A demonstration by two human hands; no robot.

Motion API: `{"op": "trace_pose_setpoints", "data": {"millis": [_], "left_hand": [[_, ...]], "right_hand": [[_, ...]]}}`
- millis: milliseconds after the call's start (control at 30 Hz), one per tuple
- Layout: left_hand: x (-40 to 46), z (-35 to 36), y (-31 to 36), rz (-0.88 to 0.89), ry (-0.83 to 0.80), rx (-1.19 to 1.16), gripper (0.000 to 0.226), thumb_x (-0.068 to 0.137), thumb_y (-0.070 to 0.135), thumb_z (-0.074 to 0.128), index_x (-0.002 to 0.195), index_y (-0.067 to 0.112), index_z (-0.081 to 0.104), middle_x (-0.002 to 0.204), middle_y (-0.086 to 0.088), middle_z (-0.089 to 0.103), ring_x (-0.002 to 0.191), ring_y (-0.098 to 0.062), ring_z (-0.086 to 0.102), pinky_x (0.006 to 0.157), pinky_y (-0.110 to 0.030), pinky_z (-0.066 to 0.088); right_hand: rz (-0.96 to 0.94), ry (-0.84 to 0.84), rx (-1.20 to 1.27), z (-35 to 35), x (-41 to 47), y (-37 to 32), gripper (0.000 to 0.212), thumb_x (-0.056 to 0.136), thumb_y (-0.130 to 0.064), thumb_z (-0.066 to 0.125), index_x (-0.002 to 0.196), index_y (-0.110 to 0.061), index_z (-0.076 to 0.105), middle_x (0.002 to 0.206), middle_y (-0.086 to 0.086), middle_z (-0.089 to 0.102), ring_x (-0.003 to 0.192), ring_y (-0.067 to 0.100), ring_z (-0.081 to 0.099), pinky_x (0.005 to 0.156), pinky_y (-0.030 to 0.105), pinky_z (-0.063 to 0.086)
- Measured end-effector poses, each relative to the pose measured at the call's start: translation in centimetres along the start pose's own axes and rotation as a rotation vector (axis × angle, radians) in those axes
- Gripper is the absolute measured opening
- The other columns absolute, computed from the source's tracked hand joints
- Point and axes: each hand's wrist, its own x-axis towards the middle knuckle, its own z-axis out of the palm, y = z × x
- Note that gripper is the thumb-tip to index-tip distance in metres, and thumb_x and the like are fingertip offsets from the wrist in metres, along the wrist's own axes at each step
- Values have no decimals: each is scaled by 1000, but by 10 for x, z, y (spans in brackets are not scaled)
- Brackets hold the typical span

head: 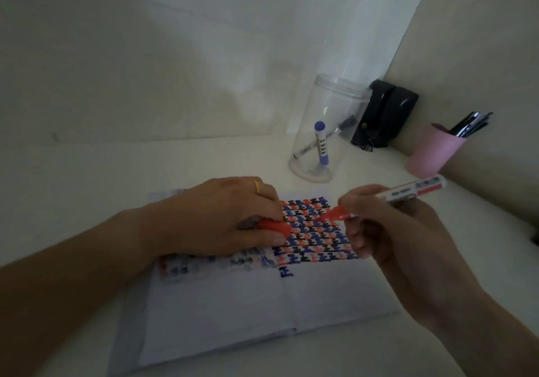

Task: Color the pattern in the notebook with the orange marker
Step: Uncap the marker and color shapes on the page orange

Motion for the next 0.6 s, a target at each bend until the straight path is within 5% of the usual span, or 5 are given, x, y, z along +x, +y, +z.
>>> {"op": "trace_pose_setpoints", "data": {"millis": [167, 600], "left_hand": [[0, 3, -5, 3, 8, -52, 37, 94, 59, 51, 110, 32, 72, 114, 13, 69, 103, -3, 61, 86, -33, 53], [2, 3, -6, 11, 6, -90, 34, 94, 57, 57, 109, 32, 74, 113, 12, 71, 102, -4, 63, 85, -35, 55]], "right_hand": [[25, -1, -104, 7, -8, 27, 12, 75, 4, 74, 68, -6, 73, 55, 12, 64, 46, 19, 56, 42, 23, 48], [-66, 36, -249, 6, -14, 38, 8, 76, 0, 78, 75, -8, 76, 61, 17, 72, 51, 25, 67, 51, 29, 56]]}}
